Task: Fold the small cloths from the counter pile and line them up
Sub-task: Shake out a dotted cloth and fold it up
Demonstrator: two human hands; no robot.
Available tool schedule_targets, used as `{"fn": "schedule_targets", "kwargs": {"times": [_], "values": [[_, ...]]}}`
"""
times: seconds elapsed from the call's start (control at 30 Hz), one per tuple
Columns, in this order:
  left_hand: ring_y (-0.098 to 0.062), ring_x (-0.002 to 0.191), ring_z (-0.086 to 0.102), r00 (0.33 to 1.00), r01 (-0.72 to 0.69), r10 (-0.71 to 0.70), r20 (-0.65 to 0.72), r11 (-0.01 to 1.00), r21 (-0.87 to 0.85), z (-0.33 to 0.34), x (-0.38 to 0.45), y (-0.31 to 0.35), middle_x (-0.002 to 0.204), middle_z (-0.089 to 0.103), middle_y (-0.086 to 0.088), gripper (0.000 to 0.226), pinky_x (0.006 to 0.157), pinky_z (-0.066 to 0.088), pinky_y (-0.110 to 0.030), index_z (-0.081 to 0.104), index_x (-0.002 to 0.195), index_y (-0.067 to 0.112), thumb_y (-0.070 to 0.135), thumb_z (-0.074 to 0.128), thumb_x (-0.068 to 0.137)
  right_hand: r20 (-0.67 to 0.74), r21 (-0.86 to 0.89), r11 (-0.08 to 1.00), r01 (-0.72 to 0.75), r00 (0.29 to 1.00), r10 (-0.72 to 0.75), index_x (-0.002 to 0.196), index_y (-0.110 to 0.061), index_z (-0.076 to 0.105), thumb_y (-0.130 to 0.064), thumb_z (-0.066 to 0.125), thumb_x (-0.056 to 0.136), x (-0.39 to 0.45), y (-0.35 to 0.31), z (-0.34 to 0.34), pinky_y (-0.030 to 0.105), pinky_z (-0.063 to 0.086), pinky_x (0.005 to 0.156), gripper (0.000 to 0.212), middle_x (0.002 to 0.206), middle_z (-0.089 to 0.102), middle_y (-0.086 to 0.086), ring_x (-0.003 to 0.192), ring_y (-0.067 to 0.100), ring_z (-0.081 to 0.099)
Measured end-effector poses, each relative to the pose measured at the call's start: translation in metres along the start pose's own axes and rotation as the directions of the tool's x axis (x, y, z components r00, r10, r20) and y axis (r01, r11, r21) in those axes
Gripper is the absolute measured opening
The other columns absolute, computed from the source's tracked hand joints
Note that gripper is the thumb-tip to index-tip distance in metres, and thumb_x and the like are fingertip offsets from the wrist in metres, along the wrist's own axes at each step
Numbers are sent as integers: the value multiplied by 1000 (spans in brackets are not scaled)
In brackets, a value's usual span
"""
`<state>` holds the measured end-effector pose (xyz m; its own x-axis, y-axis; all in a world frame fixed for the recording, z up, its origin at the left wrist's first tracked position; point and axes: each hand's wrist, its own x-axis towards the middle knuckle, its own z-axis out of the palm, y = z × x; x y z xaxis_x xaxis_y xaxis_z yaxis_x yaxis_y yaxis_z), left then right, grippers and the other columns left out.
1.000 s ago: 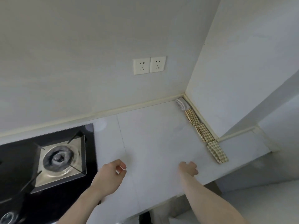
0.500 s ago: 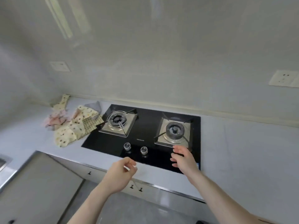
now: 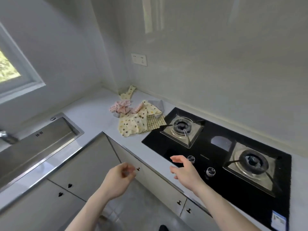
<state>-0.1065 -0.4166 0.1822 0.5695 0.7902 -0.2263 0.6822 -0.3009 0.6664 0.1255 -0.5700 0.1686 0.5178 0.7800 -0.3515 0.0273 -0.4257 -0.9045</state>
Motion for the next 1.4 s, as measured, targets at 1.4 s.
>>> {"fn": "schedule_targets", "kwargs": {"times": [1.4], "values": [[-10,129,44,816,-541,444,370,811,222,-72,502,-172,157,27,16,60,112,39,-32,36,150,38,31,55,93,-412,-320,948,-7,902,-132,122,-38,63,-28,81,84,387,-30,238,12,48,76,42,119,53,-20,89,4,63]]}}
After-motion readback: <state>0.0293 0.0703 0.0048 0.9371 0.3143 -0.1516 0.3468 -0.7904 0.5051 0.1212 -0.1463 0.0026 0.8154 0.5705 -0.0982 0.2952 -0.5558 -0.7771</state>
